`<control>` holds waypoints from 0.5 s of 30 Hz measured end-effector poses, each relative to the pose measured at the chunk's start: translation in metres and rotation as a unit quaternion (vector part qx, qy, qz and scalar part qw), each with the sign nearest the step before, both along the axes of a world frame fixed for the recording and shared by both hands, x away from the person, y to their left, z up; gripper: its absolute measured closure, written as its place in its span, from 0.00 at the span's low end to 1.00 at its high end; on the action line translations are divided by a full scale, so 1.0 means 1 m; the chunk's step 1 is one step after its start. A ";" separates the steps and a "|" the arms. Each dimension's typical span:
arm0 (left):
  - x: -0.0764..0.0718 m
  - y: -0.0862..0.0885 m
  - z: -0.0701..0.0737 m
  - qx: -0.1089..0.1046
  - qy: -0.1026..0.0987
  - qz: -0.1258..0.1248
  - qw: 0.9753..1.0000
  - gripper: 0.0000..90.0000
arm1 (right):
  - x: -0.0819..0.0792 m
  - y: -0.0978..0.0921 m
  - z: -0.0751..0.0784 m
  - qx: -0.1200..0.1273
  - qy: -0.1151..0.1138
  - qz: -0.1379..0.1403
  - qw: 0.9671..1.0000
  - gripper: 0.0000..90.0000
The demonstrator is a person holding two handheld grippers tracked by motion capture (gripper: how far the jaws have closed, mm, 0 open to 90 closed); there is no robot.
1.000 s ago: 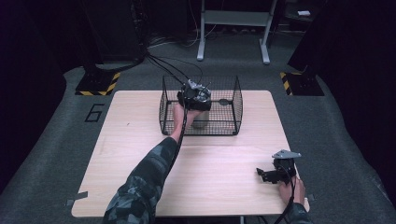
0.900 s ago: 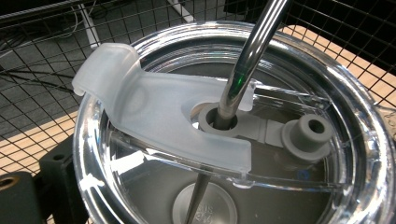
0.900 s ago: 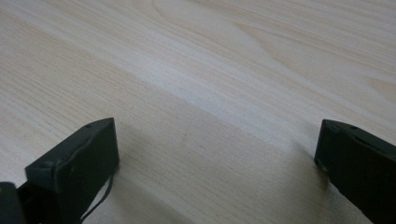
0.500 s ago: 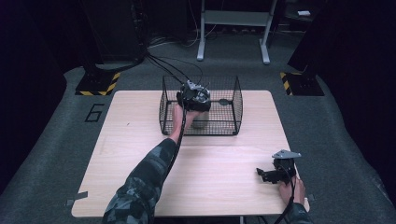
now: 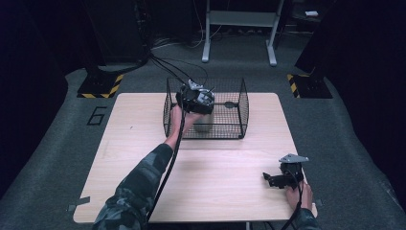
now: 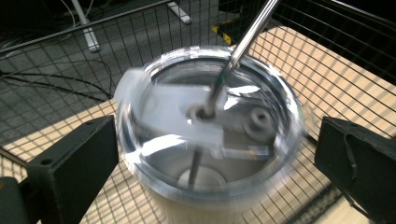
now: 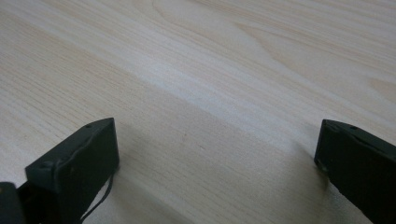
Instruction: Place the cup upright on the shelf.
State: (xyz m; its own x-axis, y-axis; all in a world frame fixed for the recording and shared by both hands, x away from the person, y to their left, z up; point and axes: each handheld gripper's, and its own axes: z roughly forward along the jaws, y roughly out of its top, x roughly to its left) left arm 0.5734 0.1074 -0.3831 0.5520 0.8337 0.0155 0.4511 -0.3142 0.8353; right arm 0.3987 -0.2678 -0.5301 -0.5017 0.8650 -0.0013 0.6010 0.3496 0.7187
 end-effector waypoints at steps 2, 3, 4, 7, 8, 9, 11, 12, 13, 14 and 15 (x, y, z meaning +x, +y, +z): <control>-0.006 0.004 0.004 -0.002 0.004 -0.006 1.000 0.00 | 0.000 0.000 0.000 0.000 0.000 0.000 1.000 0.00; -0.011 0.008 0.008 0.000 0.004 -0.011 1.000 0.00 | 0.000 0.000 0.000 0.000 0.000 0.000 1.000 0.00; -0.014 0.010 0.010 -0.004 0.003 -0.012 1.000 0.00 | 0.000 0.000 0.000 0.000 0.000 0.000 1.000 0.00; -0.030 0.020 0.017 -0.018 -0.005 -0.020 1.000 0.01 | 0.000 0.000 0.000 -0.001 0.000 0.000 1.000 0.00; -0.034 0.023 0.018 -0.018 -0.006 -0.024 1.000 0.01 | 0.000 0.000 0.000 0.000 0.000 0.000 1.000 0.00; -0.037 0.025 0.020 -0.016 -0.006 -0.027 0.999 0.01 | 0.000 0.000 0.000 0.000 0.000 0.000 1.000 0.00; -0.048 0.032 0.022 -0.016 -0.010 -0.035 0.999 0.01 | 0.000 0.000 0.000 0.000 0.000 0.000 1.000 0.00; -0.053 0.034 0.022 -0.019 -0.009 -0.040 0.999 0.01 | 0.000 0.000 0.000 0.000 0.000 0.000 1.000 0.00; -0.060 0.038 0.022 -0.020 -0.010 -0.045 0.999 0.01 | 0.000 0.000 0.000 0.000 0.000 0.000 1.000 0.00; -0.064 0.040 0.022 -0.016 -0.012 -0.047 0.999 0.00 | 0.000 0.000 0.000 0.000 0.000 0.000 1.000 0.00; -0.069 0.044 0.021 -0.017 -0.013 -0.046 0.999 0.00 | 0.000 0.000 0.000 0.000 0.000 0.000 1.000 0.00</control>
